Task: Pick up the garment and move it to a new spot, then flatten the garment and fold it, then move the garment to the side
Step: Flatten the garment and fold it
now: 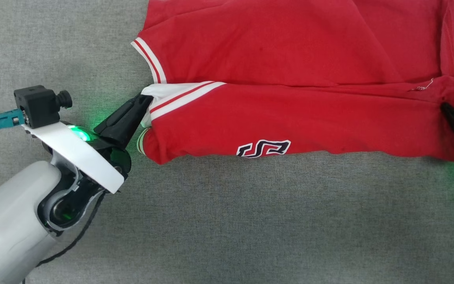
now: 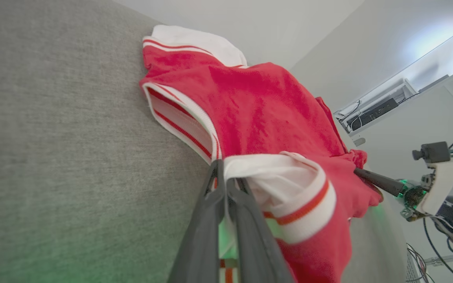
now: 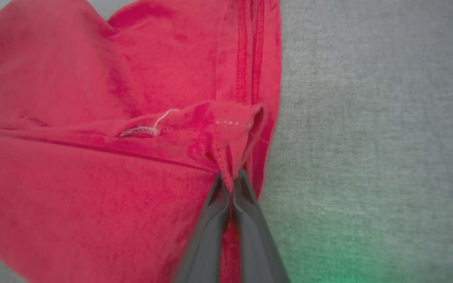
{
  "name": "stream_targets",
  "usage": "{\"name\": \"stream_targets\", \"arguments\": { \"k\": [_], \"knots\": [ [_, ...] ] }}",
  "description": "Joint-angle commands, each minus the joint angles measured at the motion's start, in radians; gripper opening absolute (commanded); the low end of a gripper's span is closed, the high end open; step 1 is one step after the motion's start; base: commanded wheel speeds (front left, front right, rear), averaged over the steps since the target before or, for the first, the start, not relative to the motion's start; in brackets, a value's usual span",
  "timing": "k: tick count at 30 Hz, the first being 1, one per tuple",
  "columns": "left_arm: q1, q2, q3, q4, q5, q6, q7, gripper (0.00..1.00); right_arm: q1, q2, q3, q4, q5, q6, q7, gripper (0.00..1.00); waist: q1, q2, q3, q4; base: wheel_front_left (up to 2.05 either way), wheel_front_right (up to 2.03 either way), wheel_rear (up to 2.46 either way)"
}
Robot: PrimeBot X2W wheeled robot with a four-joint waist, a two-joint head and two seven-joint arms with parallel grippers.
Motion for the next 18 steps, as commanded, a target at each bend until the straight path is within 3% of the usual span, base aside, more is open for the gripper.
{"name": "stream_targets", "arguments": {
  "k": [1, 2, 12, 18],
  "knots": [
    [-0.012, 0.013, -0.012, 0.017, 0.018, 0.003, -0.003, 1.00, -0.009, 0.001, 0.008, 0.016, -0.007, 0.000, -0.009, 0.50, 0.0000, -0.0001, -0.005, -0.001, 0.00, 0.00, 0.00],
    [-0.024, 0.024, -0.024, 0.024, 0.035, 0.003, -0.004, 1.00, -0.011, 0.005, 0.004, 0.019, -0.006, 0.000, -0.020, 0.98, 0.0000, -0.0001, -0.010, -0.001, 0.00, 0.00, 0.00],
    [-0.125, 0.154, -0.082, -0.008, 0.128, 0.003, 0.037, 1.00, 0.042, 0.007, -0.032, 0.008, 0.012, 0.000, -0.073, 1.00, 0.0000, -0.0001, -0.093, 0.015, 0.00, 0.00, 0.00],
    [-0.149, 0.215, -0.145, -0.083, 0.061, 0.030, 0.290, 1.00, 0.062, 0.015, -0.040, -0.011, 0.013, 0.000, -0.073, 1.00, 0.0000, -0.0001, -0.139, 0.008, 0.00, 0.00, 0.00]
  ]
}}
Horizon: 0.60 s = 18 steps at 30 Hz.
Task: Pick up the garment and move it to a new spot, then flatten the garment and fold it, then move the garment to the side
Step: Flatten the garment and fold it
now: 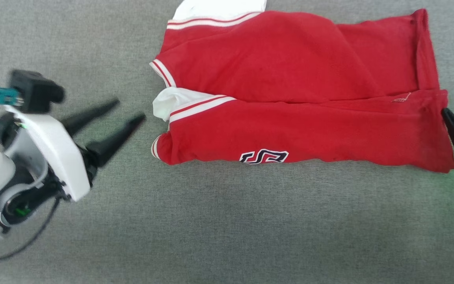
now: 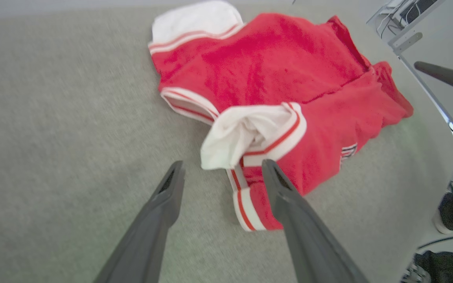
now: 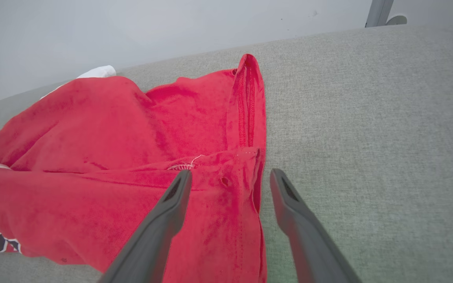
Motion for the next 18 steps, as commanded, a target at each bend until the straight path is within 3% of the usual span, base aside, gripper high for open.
{"name": "stream_targets", "arguments": {
  "k": [1, 9, 18],
  "knots": [
    [-0.001, 0.012, -0.031, -0.034, -0.058, 0.015, 0.115, 1.00, 0.013, 0.009, 0.000, -0.003, 0.003, 0.000, 0.000, 1.00, 0.0000, -0.0001, -0.020, -0.008, 0.00, 0.00, 0.00],
    [-0.010, 0.031, -0.078, -0.101, -0.218, 0.016, 0.368, 1.00, 0.014, 0.019, 0.017, -0.011, 0.011, 0.000, 0.000, 1.00, 0.0000, -0.0001, -0.013, -0.041, 0.00, 0.00, 0.00],
    [-0.056, -0.074, -0.098, 0.089, -0.253, 0.029, 0.468, 1.00, -0.017, 0.022, 0.045, -0.005, 0.023, 0.000, -0.012, 1.00, 0.0000, -0.0001, 0.027, -0.093, 0.00, 0.00, 0.00]
  ]
}}
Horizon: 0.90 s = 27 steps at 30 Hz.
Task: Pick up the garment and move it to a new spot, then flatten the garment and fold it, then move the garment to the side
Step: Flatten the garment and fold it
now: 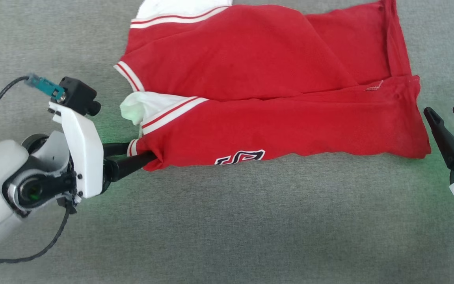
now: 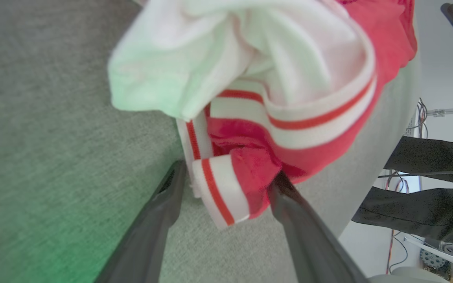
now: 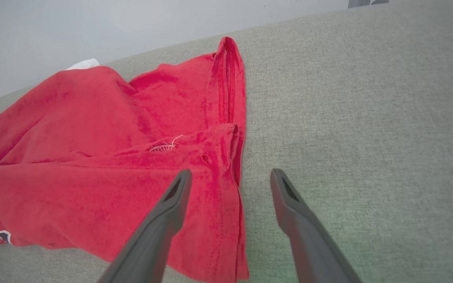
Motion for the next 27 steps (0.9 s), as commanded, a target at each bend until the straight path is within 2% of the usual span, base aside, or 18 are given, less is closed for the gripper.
{"name": "stream_targets", "arguments": {
  "k": [1, 6, 7, 9, 16, 18, 21, 25, 27],
  "knots": [
    [-0.007, -0.018, -0.016, 0.033, -0.007, -0.003, 0.027, 1.00, -0.012, 0.001, 0.007, 0.001, 0.008, 0.000, -0.006, 1.00, 0.0000, -0.0001, 0.011, -0.015, 0.00, 0.00, 0.00],
    [0.001, -0.058, -0.046, 0.113, -0.028, -0.018, 0.098, 1.00, -0.017, 0.000, 0.018, 0.011, 0.012, 0.000, -0.016, 1.00, 0.0000, -0.0001, 0.024, -0.036, 0.00, 0.00, 0.00],
    [0.006, -0.067, -0.049, 0.125, -0.034, -0.020, 0.107, 0.55, -0.016, -0.001, 0.020, 0.014, 0.013, 0.000, -0.015, 1.00, 0.0000, -0.0001, 0.025, -0.038, 0.00, 0.00, 0.00],
    [0.014, -0.083, -0.052, 0.137, -0.053, -0.028, 0.129, 0.00, -0.015, -0.007, 0.028, 0.015, 0.012, 0.000, -0.012, 1.00, 0.0000, -0.0001, 0.027, -0.042, 0.00, 0.00, 0.00],
    [0.011, -0.089, -0.024, 0.119, -0.079, -0.042, 0.120, 0.00, -0.014, -0.095, 0.092, -0.005, -0.026, 0.000, 0.080, 1.00, 0.0000, -0.0001, 0.041, -0.045, 0.00, 0.00, 0.00],
    [0.006, -0.090, -0.019, 0.110, -0.066, -0.044, 0.112, 0.00, -0.015, -0.151, 0.138, -0.022, -0.029, 0.000, 0.175, 1.00, 0.0000, -0.0001, 0.047, -0.040, 0.00, 0.00, 0.00],
    [-0.004, -0.095, -0.014, 0.091, -0.053, -0.044, 0.103, 0.00, -0.037, -0.198, 0.174, -0.041, -0.016, 0.000, 0.277, 1.00, 0.0000, -0.0001, 0.056, -0.034, 0.00, 0.00, 0.00],
    [-0.019, -0.101, -0.006, 0.063, -0.038, -0.045, 0.091, 0.00, -0.087, -0.231, 0.217, -0.042, -0.006, 0.000, 0.394, 1.00, 0.0000, -0.0001, 0.074, -0.024, 0.00, 0.00, 0.00],
    [-0.023, -0.107, -0.001, 0.052, -0.031, -0.045, 0.085, 0.00, -0.117, -0.225, 0.246, -0.028, -0.001, 0.000, 0.437, 1.00, 0.0000, -0.0001, 0.082, -0.020, 0.00, 0.00, 0.00]
  ]
}}
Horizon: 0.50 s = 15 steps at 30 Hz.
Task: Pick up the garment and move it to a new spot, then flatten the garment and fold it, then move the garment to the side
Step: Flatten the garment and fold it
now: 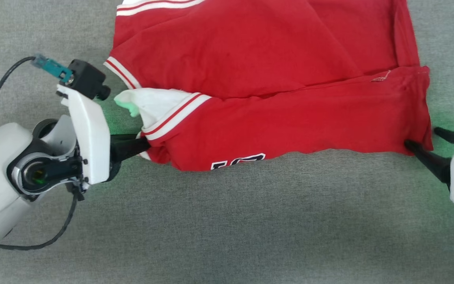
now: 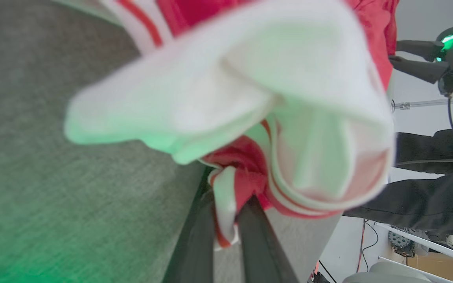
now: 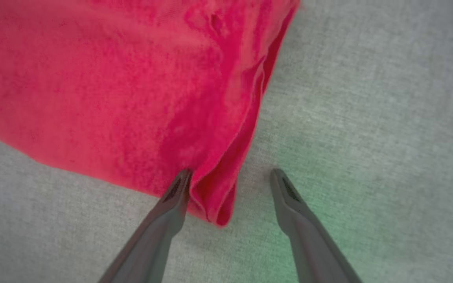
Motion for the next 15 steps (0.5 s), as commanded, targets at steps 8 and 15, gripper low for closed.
{"name": "stream_targets", "arguments": {
  "k": [8, 15],
  "knots": [
    [0.031, -0.067, -0.021, -0.012, 0.027, 0.004, -0.025, 0.00, -0.051, 0.039, 0.089, 0.066, 0.011, 0.001, 0.093, 0.00, 0.0000, -0.0001, 0.011, 0.028, 0.00, 0.00, 0.00],
    [0.061, -0.021, 0.013, -0.064, 0.046, 0.003, -0.116, 0.00, -0.002, 0.010, 0.019, 0.048, 0.015, 0.000, 0.079, 0.00, 0.0000, -0.0001, -0.023, 0.040, 0.00, 0.00, 0.00]
  ]
}}
